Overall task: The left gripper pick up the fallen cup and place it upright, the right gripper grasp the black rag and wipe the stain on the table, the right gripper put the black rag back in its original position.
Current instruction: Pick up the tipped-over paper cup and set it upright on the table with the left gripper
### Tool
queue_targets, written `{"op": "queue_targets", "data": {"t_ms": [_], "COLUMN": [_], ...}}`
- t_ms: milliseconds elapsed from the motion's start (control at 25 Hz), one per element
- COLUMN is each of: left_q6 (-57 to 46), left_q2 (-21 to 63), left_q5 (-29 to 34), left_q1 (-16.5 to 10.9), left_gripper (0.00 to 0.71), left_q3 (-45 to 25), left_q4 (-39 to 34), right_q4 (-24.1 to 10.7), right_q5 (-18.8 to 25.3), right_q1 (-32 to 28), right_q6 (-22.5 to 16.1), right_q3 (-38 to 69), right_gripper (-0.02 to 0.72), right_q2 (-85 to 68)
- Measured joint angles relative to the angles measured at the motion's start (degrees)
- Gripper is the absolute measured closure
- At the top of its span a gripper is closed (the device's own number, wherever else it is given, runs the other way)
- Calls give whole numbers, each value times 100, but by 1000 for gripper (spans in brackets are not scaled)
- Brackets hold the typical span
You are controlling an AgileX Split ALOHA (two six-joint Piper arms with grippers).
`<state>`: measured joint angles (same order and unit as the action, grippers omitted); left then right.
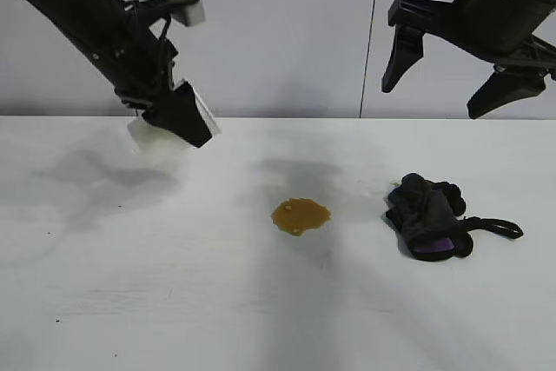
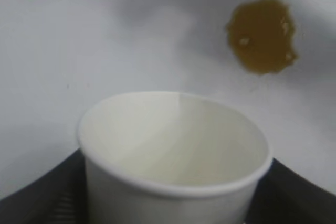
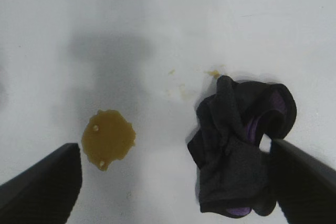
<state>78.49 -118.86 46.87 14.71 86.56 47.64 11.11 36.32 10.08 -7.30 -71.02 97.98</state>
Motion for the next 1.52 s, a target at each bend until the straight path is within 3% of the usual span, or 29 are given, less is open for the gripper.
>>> {"op": "queue_targets", "data": {"t_ms": [280, 360, 520, 800, 1000, 1080, 1240, 1400, 1520], "left_q6": [4602, 5805, 6685, 6896, 7023, 7035, 7041, 6675, 5622], "left_q2": [23, 15, -306, -1176, -1317, -1317, -1355, -1322, -934], "left_q5": [1328, 1511, 1761, 1846, 1846, 1846, 1846, 1846, 1823], "left_q1": [-834, -989, -1037, -1017, -1017, -1017, -1017, -1017, -1017], "left_gripper": [233, 233, 233, 233, 233, 196, 51, 23, 18], "left_q3": [-1757, -2210, -2543, -2239, -2151, -2146, -2146, -2146, -2146], "left_q4": [4154, 4657, 4860, 4951, 4965, 4965, 4965, 4965, 4960], "right_q4": [0, 0, 0, -13, -15, -15, -15, -20, -25], "right_q5": [148, 148, 148, 148, 150, 150, 150, 150, 150], "right_q1": [0, 0, 0, 0, 0, 0, 0, 0, 0], "right_q6": [51, 71, 99, 103, 110, 110, 110, 110, 110], "right_q3": [0, 0, 0, 0, 0, 0, 0, 0, 0], "right_gripper": [42, 42, 42, 42, 42, 42, 42, 42, 42], "right_q2": [0, 0, 0, 0, 0, 0, 0, 0, 0]}}
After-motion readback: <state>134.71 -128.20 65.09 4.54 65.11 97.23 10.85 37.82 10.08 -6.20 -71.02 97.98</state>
